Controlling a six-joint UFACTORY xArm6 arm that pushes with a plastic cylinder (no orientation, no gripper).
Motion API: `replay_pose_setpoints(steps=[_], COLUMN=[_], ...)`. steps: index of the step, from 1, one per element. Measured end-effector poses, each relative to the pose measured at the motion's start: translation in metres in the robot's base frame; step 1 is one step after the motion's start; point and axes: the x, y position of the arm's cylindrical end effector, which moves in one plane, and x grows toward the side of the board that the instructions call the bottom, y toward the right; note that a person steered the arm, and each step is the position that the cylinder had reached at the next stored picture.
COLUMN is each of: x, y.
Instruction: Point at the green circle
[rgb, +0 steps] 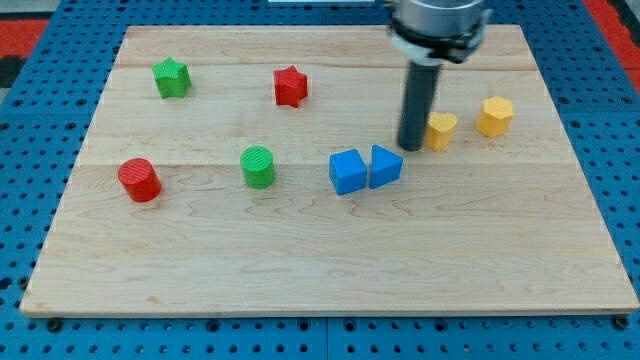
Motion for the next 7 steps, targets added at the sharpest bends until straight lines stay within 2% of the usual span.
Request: replay_pose_setpoints(steps=[1, 3, 7], x=[-0.001, 0.039, 0.035], y=[0.029, 0.029, -0.004])
